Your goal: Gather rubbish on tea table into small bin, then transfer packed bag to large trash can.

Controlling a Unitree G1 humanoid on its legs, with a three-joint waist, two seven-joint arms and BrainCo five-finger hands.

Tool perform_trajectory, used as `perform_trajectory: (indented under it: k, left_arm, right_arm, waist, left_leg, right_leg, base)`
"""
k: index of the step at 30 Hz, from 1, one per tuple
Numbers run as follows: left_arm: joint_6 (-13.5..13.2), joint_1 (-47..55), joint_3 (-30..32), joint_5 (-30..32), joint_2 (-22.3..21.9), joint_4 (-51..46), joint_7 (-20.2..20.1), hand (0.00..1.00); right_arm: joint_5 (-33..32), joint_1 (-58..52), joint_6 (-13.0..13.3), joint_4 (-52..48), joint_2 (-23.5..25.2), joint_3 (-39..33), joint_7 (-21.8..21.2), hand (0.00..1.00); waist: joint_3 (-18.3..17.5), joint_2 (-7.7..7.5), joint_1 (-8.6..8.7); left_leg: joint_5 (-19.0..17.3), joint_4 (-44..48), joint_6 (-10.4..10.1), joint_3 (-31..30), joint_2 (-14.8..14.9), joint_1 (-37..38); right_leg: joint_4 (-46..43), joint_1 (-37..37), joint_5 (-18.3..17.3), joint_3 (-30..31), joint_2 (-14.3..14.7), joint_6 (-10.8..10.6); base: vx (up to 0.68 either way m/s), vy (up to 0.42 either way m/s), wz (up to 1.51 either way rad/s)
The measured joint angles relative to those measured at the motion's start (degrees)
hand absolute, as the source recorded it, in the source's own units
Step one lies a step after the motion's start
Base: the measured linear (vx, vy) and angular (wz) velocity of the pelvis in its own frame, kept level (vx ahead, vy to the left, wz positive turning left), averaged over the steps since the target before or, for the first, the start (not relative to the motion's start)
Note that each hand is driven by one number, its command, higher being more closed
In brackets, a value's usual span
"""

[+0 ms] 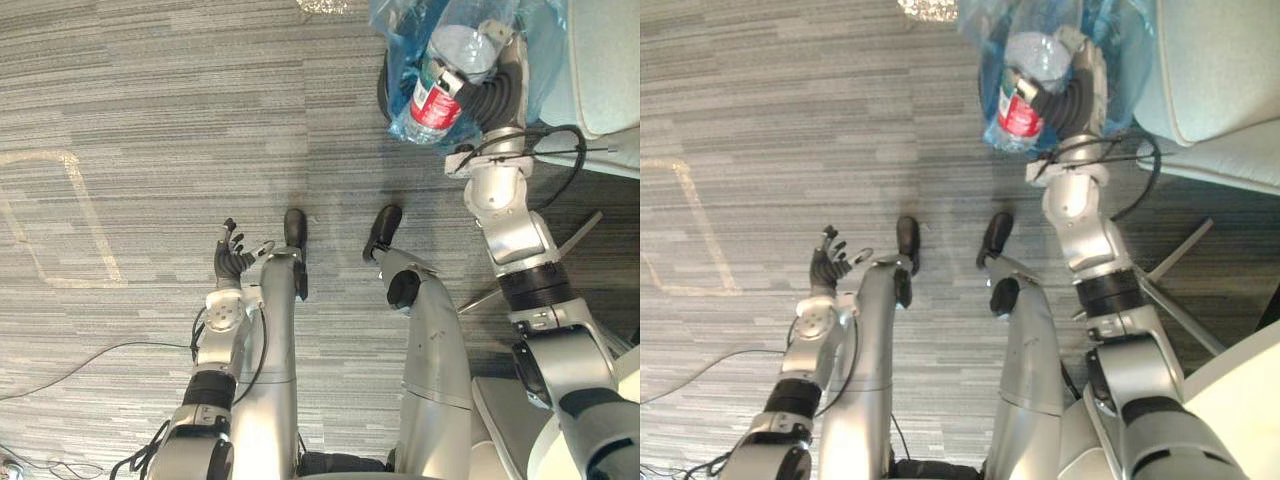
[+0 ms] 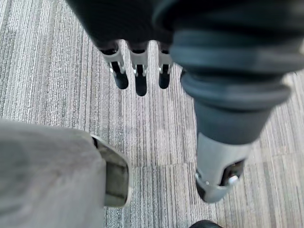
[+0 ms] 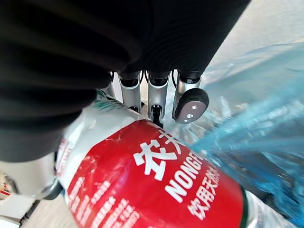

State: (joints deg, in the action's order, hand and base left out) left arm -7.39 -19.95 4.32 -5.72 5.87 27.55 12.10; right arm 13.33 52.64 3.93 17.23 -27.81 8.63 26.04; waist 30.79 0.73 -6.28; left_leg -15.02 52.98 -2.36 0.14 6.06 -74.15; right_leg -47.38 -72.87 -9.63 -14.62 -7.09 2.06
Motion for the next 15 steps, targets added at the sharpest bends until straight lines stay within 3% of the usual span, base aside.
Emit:
perform_trajectory:
  k: [11,12,15]
  left_arm:
    - [-0.9,0.0,-1.0,0.0,0.1,0.8,0.1,0.00]
    - [-0.9,0.0,-1.0,0.0,0.1,0.9,0.1,0.00]
    - [-1.0,0.0,-1.3,0.0,0.1,1.6,0.1,0.00]
  right_arm:
    - [-3.3,4.7,0.0,0.0,0.0,-5.5,5.0,1.00]
    - [-3.3,5.0,0.0,0.0,0.0,-5.8,5.5,0.00]
    - [-3.3,5.1,0.0,0.5,0.0,-6.2,6.1,0.00]
  waist:
    - [-0.4,0.01,0.05]
    - [-0.5,0.03,0.06]
    - [-1.1,-0.03,0.06]
  left_leg:
    - [1.6,-3.1,-1.1,-0.9,-0.3,0.1]
    - [1.7,-3.3,-1.1,-1.0,-0.3,0.1]
    - [2.1,-4.0,-1.2,-1.1,-0.4,0.1]
  right_leg:
    - [1.6,-0.1,0.2,-1.0,0.0,0.3]
    - [1.7,-0.1,0.2,-1.1,0.0,0.3]
    - [2.2,-0.1,0.2,-1.3,0.0,0.4]
  base:
    - [-0.01,0.009,0.06]
    - [0.00,0.000,0.00]
    - [0.00,0.010,0.05]
